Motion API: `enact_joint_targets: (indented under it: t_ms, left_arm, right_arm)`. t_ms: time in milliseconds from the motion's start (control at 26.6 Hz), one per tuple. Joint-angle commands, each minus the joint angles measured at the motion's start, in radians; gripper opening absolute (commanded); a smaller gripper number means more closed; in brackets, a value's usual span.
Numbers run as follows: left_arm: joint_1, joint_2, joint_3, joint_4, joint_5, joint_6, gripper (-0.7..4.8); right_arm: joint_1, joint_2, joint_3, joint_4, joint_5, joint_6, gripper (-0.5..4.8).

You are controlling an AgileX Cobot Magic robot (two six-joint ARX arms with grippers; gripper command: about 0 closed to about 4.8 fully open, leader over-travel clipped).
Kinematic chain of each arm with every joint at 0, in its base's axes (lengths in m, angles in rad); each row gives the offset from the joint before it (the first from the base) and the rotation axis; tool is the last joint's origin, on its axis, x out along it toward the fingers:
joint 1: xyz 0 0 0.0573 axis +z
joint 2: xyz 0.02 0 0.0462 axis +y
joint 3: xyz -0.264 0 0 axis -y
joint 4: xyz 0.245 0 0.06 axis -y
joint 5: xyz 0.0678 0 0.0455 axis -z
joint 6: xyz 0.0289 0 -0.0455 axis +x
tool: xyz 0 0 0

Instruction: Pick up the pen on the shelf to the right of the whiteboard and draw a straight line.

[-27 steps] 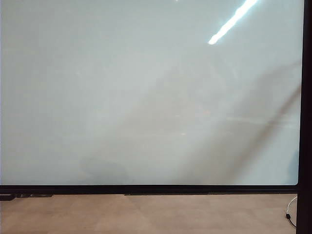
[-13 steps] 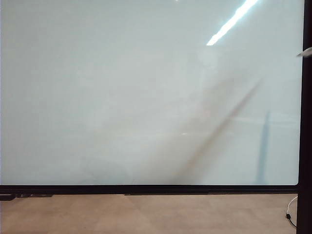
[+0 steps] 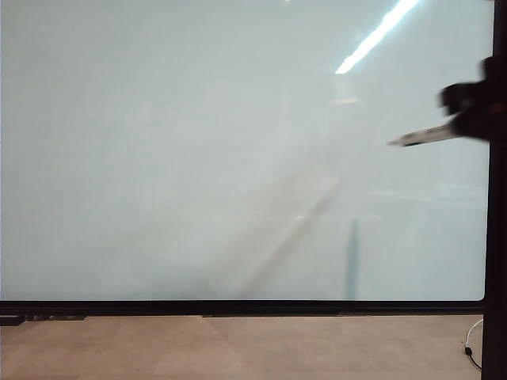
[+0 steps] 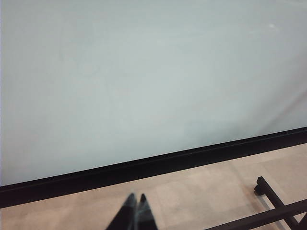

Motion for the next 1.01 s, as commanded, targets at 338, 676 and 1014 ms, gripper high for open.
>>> enact_joint_targets:
  t_ms: [338,676,1014]
  left_arm:
    - [-0.001,0.000,0.003,0.006,0.005,0.001,-0.05]
    - [-0.001,0.000,0.003,0.006,0.005,0.001,-0.05]
    - [-0.001,0.000,0.003,0.005,0.006,0.001,-0.05]
  right_arm:
    - [0.229,0.588,0.228,0.439,0.016,-0.007,-0.05]
    - [0.229,0.743,0.399,0.459,-0.185,-0.002,-0.05]
    - [0.204,0.800,0.448,0.439,-0.315,0.020,-0.05]
